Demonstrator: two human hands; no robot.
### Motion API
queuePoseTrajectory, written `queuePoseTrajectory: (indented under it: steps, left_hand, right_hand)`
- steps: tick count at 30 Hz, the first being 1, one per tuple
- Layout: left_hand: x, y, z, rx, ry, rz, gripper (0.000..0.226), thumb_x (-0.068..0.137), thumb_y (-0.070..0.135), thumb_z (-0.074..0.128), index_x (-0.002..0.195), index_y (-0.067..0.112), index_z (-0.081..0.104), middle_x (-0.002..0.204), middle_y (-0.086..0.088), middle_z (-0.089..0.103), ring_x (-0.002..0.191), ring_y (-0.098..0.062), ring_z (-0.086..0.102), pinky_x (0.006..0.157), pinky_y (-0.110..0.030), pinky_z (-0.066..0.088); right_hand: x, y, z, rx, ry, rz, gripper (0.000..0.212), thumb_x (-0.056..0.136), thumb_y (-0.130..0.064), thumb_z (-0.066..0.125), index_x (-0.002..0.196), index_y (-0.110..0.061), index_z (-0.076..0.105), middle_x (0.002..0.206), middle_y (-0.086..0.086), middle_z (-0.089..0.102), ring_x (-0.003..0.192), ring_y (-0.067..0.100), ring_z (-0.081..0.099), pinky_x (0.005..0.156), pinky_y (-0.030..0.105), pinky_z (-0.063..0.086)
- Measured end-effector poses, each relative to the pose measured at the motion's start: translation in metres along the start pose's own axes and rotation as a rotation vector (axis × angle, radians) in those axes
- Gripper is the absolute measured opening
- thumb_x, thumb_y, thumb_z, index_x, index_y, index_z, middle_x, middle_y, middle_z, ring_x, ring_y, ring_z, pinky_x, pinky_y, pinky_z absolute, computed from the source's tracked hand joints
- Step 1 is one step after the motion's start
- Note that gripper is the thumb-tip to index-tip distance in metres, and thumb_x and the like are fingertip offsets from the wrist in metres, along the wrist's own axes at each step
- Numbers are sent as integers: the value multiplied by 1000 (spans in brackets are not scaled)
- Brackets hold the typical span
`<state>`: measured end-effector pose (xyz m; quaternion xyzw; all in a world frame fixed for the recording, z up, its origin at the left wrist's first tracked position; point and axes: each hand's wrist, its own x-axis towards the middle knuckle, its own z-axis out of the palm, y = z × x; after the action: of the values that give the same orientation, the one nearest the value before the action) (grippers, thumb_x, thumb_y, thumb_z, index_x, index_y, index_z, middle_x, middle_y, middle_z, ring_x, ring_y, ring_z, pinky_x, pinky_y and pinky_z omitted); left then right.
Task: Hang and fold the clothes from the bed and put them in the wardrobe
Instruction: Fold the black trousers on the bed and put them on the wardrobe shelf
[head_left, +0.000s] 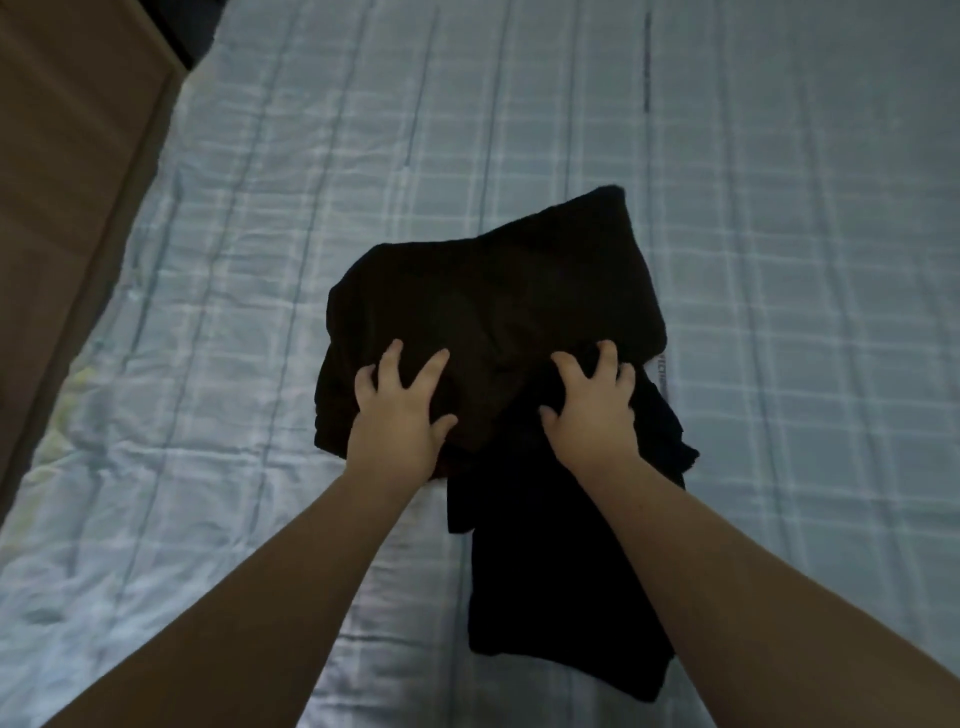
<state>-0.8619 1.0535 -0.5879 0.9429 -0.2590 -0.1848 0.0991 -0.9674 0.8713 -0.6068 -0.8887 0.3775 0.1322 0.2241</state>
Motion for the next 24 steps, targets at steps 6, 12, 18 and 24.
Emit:
queuePoseTrajectory:
  steps: [6, 12, 18, 24]
  left_hand:
    - [-26, 14, -12, 56, 70, -36, 64, 91, 25, 61, 149, 35, 36, 159, -11, 22, 143, -39, 23, 103, -59, 40]
    - [-74, 39, -14, -80, 18, 226, 71, 81, 9, 63, 148, 19, 42, 155, -18, 36, 148, -41, 18, 120, -57, 21]
    - [-115, 91, -24, -660, -472, 386, 98, 81, 19, 74, 158, 32, 15, 159, 6, 27, 145, -5, 25, 120, -27, 26]
    - [-125, 125, 15, -500, -413, 368, 48, 87, 26, 65, 132, 34, 51, 124, 3, 63, 111, -14, 61, 95, -38, 51]
  right_hand:
    - [-49, 24, 9, 268, 64, 18, 37, 86, 1, 54, 119, -17, 52, 122, 11, 47, 103, 30, 48, 90, 42, 45]
    - [-107, 23, -34, 659, 136, -9, 26, 84, 2, 53, 96, -22, 54, 100, -2, 54, 87, 0, 53, 74, 12, 39]
    - [-152, 42, -98, 1007, 201, -13, 29, 75, -4, 49, 94, -22, 60, 88, -2, 64, 82, 12, 61, 69, 24, 49]
    - [-173, 86, -86, 719, 93, -74, 42, 77, 7, 58, 88, -33, 55, 98, -8, 52, 88, -4, 54, 76, 5, 39]
